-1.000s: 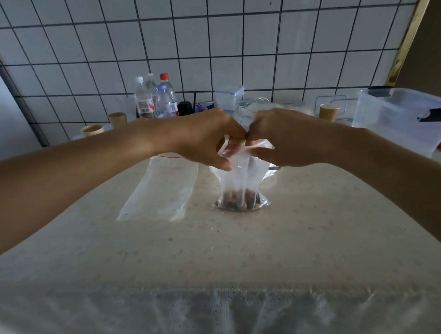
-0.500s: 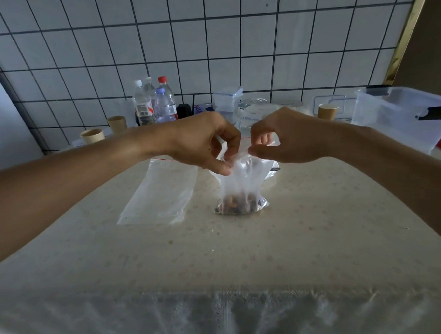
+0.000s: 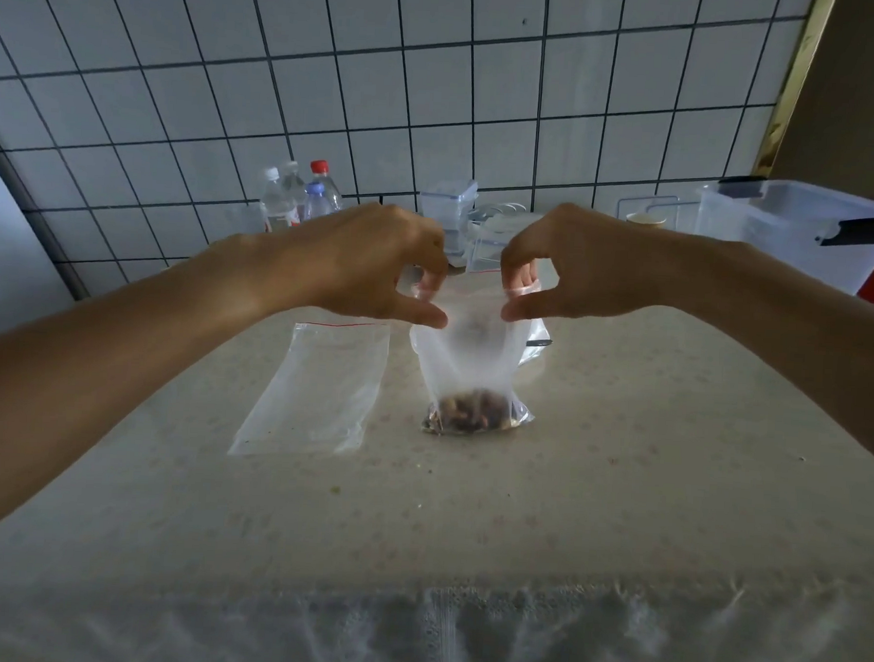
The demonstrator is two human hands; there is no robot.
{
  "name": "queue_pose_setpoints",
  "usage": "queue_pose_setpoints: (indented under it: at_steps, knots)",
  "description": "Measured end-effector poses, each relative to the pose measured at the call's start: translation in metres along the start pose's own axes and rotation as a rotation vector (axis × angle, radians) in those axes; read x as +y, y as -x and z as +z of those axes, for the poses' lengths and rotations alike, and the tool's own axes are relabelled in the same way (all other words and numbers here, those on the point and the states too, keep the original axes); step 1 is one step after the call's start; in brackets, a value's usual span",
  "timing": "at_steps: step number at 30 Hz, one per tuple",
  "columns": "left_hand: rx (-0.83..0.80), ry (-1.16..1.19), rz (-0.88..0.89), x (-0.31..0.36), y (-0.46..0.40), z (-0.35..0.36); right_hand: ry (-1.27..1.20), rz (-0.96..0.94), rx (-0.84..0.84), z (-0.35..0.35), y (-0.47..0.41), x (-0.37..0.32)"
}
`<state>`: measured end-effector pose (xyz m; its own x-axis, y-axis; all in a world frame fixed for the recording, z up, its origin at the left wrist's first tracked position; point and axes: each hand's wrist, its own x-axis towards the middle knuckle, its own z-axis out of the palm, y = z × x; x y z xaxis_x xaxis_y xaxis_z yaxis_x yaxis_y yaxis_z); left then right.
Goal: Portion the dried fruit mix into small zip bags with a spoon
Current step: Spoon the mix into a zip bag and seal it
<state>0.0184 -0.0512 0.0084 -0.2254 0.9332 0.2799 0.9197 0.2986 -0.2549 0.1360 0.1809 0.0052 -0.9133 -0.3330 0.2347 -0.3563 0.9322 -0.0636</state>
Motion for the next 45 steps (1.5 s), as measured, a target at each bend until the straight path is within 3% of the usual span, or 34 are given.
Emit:
queue_pose_setpoints:
  at_steps: [7, 18, 23, 31, 39, 45]
  knots:
    - [0.009, -0.059, -0.061, -0.014, 0.007, -0.005, 0.029, -0.007, 0.020, -0.006, 0.002, -0.002]
    - [-0.048, 0.236, -0.166, -0.018, 0.012, 0.007, 0.169, -0.036, -0.024, -0.007, -0.002, 0.001]
    - [-0.009, 0.280, -0.154, -0.016, 0.016, 0.004, 0.106, -0.011, -0.035, -0.009, -0.002, 0.001]
    - [0.021, -0.025, -0.185, -0.007, 0.016, 0.003, 0.107, -0.016, 0.037, 0.003, -0.008, -0.012]
    - [0.132, 0.439, -0.141, 0.029, 0.002, 0.014, -0.101, 0.001, 0.107, 0.012, -0.016, -0.015]
    - [-0.025, 0.560, -0.095, 0.026, 0.003, 0.015, -0.293, -0.032, -0.179, 0.002, -0.009, 0.000]
